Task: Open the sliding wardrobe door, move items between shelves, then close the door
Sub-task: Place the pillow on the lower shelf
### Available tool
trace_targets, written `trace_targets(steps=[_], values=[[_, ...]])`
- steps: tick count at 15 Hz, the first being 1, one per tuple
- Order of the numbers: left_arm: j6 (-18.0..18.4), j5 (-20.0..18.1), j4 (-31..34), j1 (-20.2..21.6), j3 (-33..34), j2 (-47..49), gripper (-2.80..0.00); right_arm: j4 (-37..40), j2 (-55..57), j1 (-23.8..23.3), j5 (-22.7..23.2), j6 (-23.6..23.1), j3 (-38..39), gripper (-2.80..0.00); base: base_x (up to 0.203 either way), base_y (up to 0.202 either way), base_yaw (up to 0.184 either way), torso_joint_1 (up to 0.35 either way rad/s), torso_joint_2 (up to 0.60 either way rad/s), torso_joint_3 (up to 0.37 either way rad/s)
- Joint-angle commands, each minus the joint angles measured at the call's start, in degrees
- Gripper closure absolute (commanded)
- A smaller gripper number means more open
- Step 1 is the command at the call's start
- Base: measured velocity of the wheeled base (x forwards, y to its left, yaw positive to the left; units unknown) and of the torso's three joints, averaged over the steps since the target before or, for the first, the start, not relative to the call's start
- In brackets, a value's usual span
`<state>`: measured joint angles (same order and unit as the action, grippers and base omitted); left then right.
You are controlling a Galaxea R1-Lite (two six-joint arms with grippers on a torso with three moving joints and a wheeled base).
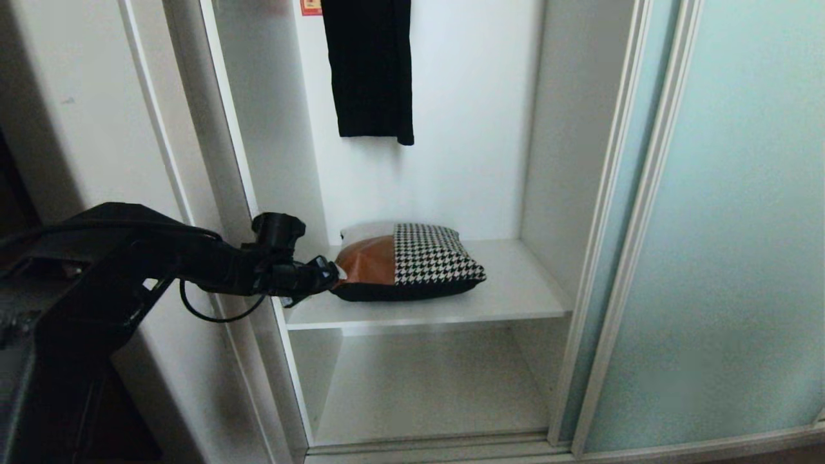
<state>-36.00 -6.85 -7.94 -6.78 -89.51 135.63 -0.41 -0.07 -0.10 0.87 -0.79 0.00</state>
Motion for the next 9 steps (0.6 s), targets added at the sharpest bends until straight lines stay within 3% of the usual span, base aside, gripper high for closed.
trace_targets(steps=[1, 9], values=[[-0.21, -0.01, 0.14, 0.01, -4.00, 3.70, -2.80, -0.02, -0.01, 0.01, 0.01, 0.00, 0.00, 0.00, 0.000, 0.000, 0.000, 0.000, 0.00, 0.000], [0.25, 0.30, 0.08, 0.01, -14.95, 13.11, -2.80, -0.02, -0.01, 0.01, 0.01, 0.00, 0.00, 0.00, 0.000, 0.000, 0.000, 0.000, 0.00, 0.000]])
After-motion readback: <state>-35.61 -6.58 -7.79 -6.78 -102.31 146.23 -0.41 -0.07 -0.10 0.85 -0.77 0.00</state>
